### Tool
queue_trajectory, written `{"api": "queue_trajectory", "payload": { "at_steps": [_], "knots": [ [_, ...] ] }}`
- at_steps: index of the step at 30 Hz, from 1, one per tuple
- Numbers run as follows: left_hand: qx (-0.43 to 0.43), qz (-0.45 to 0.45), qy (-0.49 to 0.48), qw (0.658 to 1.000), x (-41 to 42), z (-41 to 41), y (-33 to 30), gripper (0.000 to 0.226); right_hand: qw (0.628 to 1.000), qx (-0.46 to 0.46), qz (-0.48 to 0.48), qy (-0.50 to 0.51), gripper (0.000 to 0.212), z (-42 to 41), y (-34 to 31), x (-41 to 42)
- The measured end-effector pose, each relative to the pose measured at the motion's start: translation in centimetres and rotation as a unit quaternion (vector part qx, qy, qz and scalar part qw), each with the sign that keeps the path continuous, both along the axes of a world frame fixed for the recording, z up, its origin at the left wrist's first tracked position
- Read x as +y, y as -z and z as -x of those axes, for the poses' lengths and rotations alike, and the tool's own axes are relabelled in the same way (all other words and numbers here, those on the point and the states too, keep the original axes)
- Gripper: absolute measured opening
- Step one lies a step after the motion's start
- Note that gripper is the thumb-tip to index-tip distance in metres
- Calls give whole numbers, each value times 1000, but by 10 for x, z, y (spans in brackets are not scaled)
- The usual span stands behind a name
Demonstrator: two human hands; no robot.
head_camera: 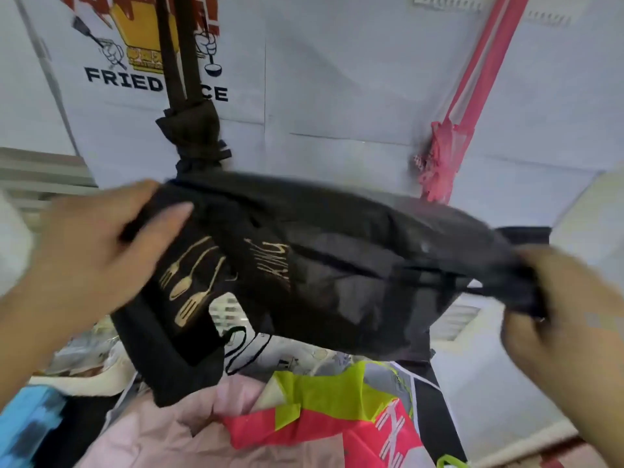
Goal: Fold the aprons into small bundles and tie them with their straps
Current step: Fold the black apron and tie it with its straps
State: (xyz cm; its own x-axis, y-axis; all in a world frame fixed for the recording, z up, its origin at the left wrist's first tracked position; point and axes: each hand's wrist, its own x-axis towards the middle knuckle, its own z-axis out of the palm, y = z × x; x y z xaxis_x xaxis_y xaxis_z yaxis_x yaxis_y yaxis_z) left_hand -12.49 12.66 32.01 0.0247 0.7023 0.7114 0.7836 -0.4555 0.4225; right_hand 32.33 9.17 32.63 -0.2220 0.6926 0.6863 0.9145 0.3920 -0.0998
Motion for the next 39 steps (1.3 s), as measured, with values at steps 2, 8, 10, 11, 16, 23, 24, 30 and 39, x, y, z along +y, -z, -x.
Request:
{"api": "queue_trajectory", "payload": {
  "at_steps": [2, 8, 10, 11, 16, 23, 24, 30, 39],
  "knots": [
    [269, 113, 60, 955, -14, 4, 71, 15, 959, -203, 196, -15, 64, -9, 84, -11],
    [340, 501, 189, 773, -41, -4, 266, 15, 793, -306, 528, -5, 46, -13, 270, -22],
    [333, 547, 190, 744, -51, -14, 299, 19, 705, -324, 630, -36, 42, -11, 301, -26],
    [339, 566, 185, 728, -54, -17, 312, 20, 672, -336, 659, -43, 41, -9, 313, -26],
    [338, 632, 133, 685, -77, -21, 364, 34, 646, -309, 699, -13, 40, -17, 358, -49],
    [220, 760, 118, 600, -69, -6, 393, 35, 650, -59, 755, 62, 25, -30, 378, -24],
    [180, 764, 94, 612, -66, -4, 393, 38, 659, 5, 747, 94, 29, -31, 375, -13],
    [3, 549, -11, 836, 2, -43, 372, 37, 717, 321, 572, 236, 36, -20, 381, 75],
    [101, 506, 49, 855, 117, -103, 344, 30, 584, 586, 553, 102, 15, -3, 385, 152]
  ]
}}
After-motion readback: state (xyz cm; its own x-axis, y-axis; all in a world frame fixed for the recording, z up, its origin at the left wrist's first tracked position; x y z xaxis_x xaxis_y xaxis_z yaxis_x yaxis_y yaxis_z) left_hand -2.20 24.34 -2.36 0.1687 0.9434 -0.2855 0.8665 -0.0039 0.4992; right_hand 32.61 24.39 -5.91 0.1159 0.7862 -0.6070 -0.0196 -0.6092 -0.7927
